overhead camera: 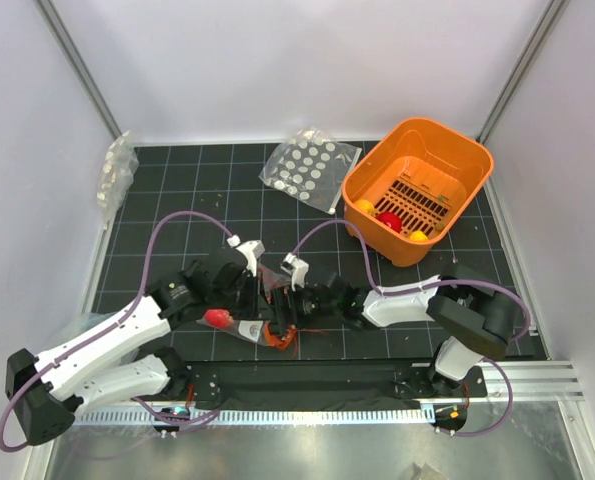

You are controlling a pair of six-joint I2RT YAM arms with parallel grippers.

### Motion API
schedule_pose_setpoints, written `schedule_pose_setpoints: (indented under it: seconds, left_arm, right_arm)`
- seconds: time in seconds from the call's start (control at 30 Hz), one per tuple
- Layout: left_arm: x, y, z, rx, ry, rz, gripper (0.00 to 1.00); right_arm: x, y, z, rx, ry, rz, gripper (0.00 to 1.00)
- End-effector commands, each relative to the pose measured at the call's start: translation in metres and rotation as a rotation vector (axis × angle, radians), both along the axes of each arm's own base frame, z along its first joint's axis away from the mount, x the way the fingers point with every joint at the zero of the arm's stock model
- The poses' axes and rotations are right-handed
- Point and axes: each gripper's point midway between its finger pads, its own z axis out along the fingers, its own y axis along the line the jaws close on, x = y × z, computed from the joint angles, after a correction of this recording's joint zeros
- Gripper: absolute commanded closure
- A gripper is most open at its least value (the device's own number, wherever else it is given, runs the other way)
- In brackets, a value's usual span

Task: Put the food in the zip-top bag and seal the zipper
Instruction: Place the fake fruit in the zipper food storage bag.

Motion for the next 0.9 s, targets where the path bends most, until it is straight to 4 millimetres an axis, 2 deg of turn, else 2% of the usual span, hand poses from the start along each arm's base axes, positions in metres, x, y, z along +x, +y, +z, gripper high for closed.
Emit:
schedule_pose_setpoints:
  seconds: [0.0, 0.27, 0.37, 0.43, 0.53, 0.7, 0.87]
  left_arm:
    - [0.025, 0.003, 0.010, -0.012, -0.120, 0.072, 1.00]
    - [0.022, 0.010, 0.007, 0.006, -0.111, 0.087, 1.00]
    - [0.022, 0.009, 0.007, 0.006, -0.111, 0.085, 1.00]
    - [0.022, 0.010, 0.008, 0.006, -0.111, 0.087, 1.00]
    - [0.022, 0.010, 0.011, 0.000, -0.119, 0.087, 1.00]
    - [0.027, 0.003, 0.030, -0.039, -0.136, 0.089, 1.00]
    - [0.035, -0.017, 0.067, -0.122, -0.148, 0.080, 1.00]
  right_arm:
    - [-0.013, 0.021, 0.043, 0.116, -0.081, 0.099, 0.08]
    - [-0.013, 0.006, 0.061, 0.105, -0.117, 0.071, 0.06]
    - [-0.016, 0.001, 0.061, 0.099, -0.097, 0.066, 0.23]
    - [-0.018, -0.001, 0.062, 0.100, -0.083, 0.061, 0.26]
    - [-0.020, -0.003, 0.065, 0.106, -0.076, 0.056, 0.26]
    - [-0.021, 0.014, 0.077, 0.172, -0.045, 0.077, 0.34]
    - [-0.020, 0.016, 0.091, 0.205, -0.056, 0.074, 0.40]
